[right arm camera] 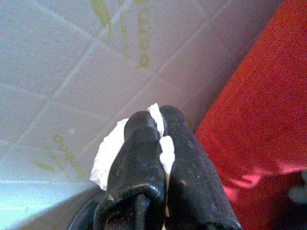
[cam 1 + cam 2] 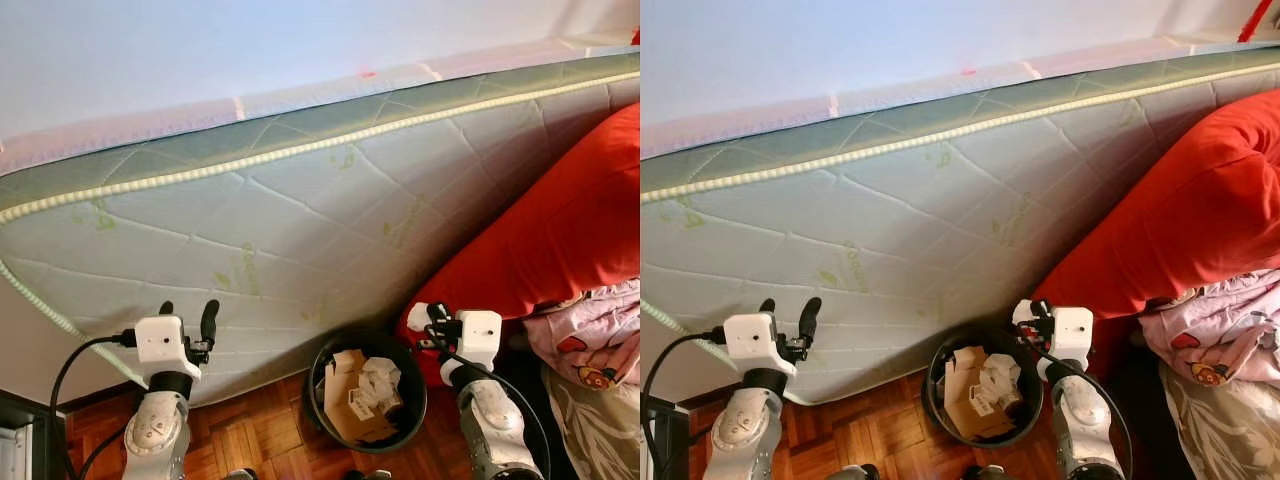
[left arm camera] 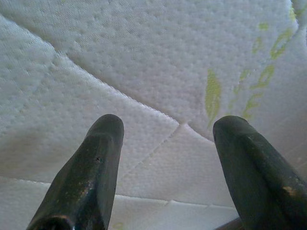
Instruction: Clean up the room
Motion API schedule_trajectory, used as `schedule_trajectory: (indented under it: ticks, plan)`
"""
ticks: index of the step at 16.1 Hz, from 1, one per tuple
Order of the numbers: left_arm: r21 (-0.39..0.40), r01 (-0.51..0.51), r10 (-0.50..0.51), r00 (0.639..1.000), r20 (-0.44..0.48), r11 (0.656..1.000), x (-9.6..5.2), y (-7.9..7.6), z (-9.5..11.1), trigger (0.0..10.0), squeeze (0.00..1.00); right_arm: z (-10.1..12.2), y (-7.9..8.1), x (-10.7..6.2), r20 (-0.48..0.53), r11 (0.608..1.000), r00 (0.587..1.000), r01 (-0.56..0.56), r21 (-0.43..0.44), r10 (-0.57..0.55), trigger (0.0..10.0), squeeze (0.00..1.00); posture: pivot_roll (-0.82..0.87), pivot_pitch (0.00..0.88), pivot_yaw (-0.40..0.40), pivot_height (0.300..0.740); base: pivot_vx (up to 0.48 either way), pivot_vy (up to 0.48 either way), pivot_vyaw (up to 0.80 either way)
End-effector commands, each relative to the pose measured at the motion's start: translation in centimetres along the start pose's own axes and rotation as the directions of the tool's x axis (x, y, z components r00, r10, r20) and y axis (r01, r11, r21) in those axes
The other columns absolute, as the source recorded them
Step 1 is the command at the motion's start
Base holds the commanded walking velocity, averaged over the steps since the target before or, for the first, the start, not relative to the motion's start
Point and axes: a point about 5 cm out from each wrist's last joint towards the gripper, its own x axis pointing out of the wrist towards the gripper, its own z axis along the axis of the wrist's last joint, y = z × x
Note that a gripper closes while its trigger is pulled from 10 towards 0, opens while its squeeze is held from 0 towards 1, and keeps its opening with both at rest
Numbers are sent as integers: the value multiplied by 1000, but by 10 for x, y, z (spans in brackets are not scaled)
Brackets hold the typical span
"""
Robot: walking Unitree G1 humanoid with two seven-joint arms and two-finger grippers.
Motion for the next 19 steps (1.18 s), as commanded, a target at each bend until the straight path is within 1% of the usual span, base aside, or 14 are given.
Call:
schedule_trajectory:
  ticks: [1,3,4,6,7,10,13,19]
  plan:
    - [2,-2,2,1000,-15,1000,-2,2,0,10000,0,-1,-1,0,-14,1000,1000,1,-12,-1,10000,0,144,153,-79,716,0,0,0]
    - [4,0,0,1000,-15,1000,0,2,1,10000,0,-3,2,0,-24,1000,1000,-18,-15,17,10000,0,145,167,-76,696,0,0,0]
    - [18,13,-12,1000,-18,1000,1,2,2,10000,0,-2,7,1,-24,999,999,-43,-18,43,10000,0,142,178,-71,681,0,0,0]
    - [26,20,-20,1000,-22,999,1,2,2,10000,0,-1,8,3,-22,999,999,-44,-15,44,10000,0,143,183,-68,666,0,0,0]
    - [17,13,-13,999,-30,1000,1,3,2,10000,0,3,8,5,3,999,999,-35,-10,35,10000,0,147,188,-68,661,0,0,0]
    - [15,11,-10,999,-32,1000,2,2,5,10000,0,5,8,8,-1,1000,1000,-13,-8,13,10000,0,149,195,-68,661,0,0,0]
    - [19,9,-8,999,-35,1000,2,3,6,10000,0,5,7,8,-3,1000,1000,9,1,-9,10000,0,150,202,-68,661,0,0,0]
    - [17,0,0,999,-43,1000,1,4,6,10000,0,4,8,10,-11,1000,1000,11,-3,-11,10000,0,156,209,-72,661,0,0,0]
